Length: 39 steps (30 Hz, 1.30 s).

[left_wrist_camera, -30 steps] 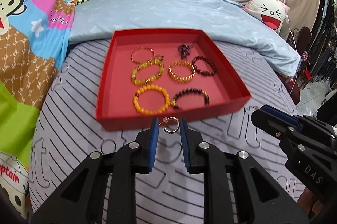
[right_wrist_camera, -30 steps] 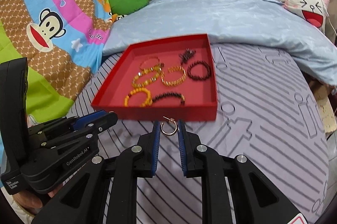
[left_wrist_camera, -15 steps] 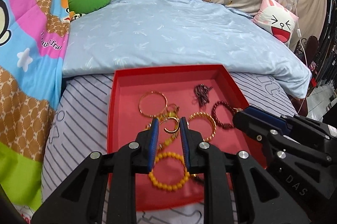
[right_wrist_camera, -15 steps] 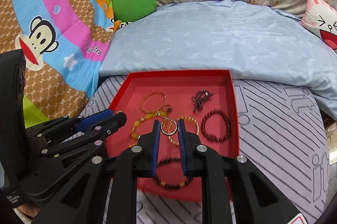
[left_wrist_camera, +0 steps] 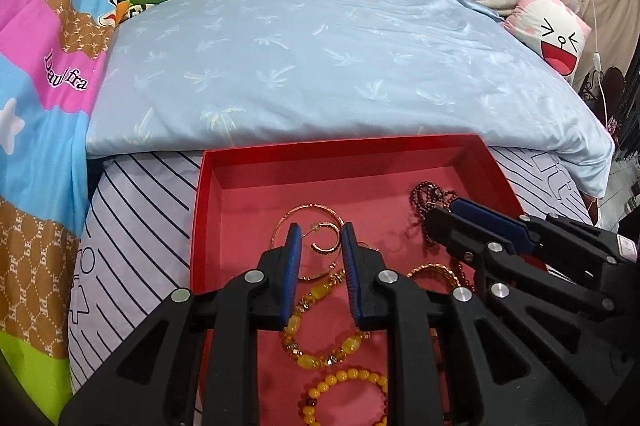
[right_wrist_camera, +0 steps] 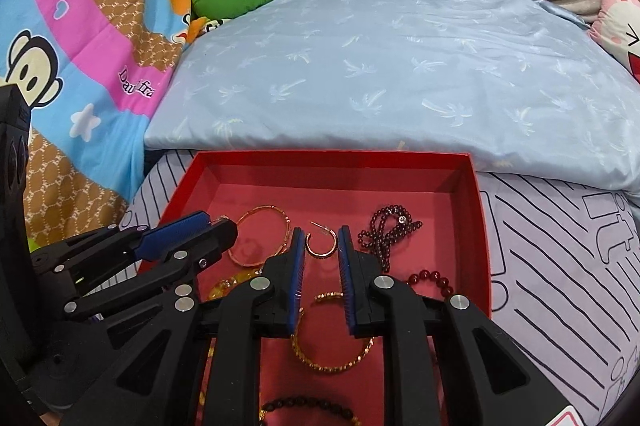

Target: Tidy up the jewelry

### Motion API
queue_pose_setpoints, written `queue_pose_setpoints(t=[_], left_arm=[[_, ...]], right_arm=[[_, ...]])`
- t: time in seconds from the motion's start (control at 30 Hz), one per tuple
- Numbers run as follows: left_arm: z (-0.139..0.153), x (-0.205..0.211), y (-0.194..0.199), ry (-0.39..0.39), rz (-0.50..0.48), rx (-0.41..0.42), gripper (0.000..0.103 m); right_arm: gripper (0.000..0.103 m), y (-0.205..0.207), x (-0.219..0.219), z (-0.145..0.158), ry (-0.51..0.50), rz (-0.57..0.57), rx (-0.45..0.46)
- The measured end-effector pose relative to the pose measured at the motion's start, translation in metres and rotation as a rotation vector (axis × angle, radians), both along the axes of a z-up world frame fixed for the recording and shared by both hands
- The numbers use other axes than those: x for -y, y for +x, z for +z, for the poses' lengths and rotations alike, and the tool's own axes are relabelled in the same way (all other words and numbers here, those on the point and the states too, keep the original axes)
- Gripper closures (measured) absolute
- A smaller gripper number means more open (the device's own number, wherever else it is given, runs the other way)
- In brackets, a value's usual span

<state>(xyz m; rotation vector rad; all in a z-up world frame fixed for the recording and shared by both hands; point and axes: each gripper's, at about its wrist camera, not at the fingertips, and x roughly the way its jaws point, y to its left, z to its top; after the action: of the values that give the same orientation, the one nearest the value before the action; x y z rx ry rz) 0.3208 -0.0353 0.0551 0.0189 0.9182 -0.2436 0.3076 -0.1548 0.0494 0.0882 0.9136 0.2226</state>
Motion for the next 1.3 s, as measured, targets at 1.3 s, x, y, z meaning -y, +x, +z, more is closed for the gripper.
queue_pose_setpoints(t=[1.3], left_arm=[[0.014, -0.001, -0.026, 0.042, 0.040, 0.027, 0.067]], right_arm=[[0.079, -0.036, 0.004, 0.022, -0.033, -0.052, 0.027]])
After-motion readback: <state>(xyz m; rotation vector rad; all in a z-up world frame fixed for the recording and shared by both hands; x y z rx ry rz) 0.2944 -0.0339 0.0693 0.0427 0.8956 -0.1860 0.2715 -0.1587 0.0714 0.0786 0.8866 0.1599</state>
